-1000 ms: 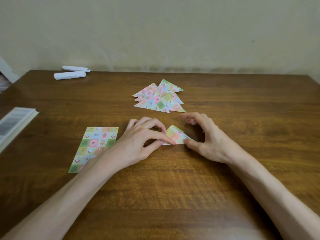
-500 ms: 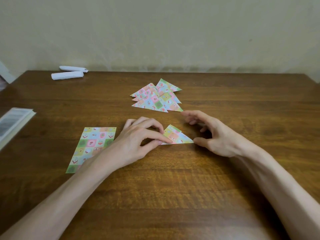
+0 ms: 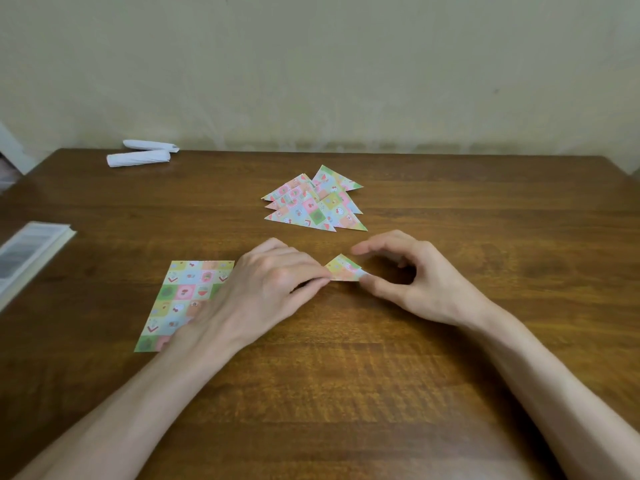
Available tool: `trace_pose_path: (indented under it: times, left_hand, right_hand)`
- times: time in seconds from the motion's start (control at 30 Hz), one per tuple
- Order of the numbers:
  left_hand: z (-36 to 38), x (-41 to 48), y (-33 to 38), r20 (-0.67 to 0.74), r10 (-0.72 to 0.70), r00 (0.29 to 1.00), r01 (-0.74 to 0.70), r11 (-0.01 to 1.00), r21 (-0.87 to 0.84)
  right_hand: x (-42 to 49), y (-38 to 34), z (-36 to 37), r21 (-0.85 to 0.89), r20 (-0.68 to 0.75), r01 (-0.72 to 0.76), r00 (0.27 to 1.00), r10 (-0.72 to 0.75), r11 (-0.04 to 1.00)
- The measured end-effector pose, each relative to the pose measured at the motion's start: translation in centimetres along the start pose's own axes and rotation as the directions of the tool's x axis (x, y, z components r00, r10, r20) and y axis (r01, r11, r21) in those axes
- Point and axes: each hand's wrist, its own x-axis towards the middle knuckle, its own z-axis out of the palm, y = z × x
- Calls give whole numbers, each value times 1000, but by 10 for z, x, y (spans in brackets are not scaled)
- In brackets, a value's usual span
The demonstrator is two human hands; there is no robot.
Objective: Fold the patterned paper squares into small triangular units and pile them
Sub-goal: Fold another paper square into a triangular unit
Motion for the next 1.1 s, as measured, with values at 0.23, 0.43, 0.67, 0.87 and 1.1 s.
trace_pose_path:
  times: [0.23, 0.43, 0.67, 0.87, 1.1]
  left_hand:
    - [-10, 2, 13, -129, -286, 949, 237, 923, -303]
    - [-14, 4, 12, 77, -532, 843, 474, 668, -573]
    - [-14, 2, 12, 202, -470, 859, 495, 666, -558]
    - [-14, 3, 15, 205, -451, 869, 477, 649, -593]
    - [-20, 5, 9, 274, -512, 815, 561, 574, -597]
  right_hand:
    - [0, -12, 15, 139, -143, 33, 990, -13, 990]
    - [-2, -24, 20, 406, -69, -88, 990, 126, 909]
    - [-5, -30, 22, 555, -50, -124, 982, 183, 822]
    - [-5, -37, 28, 549, -31, -131, 984, 176, 826]
    - [-5, -32, 21, 605, -67, -154, 968, 242, 781]
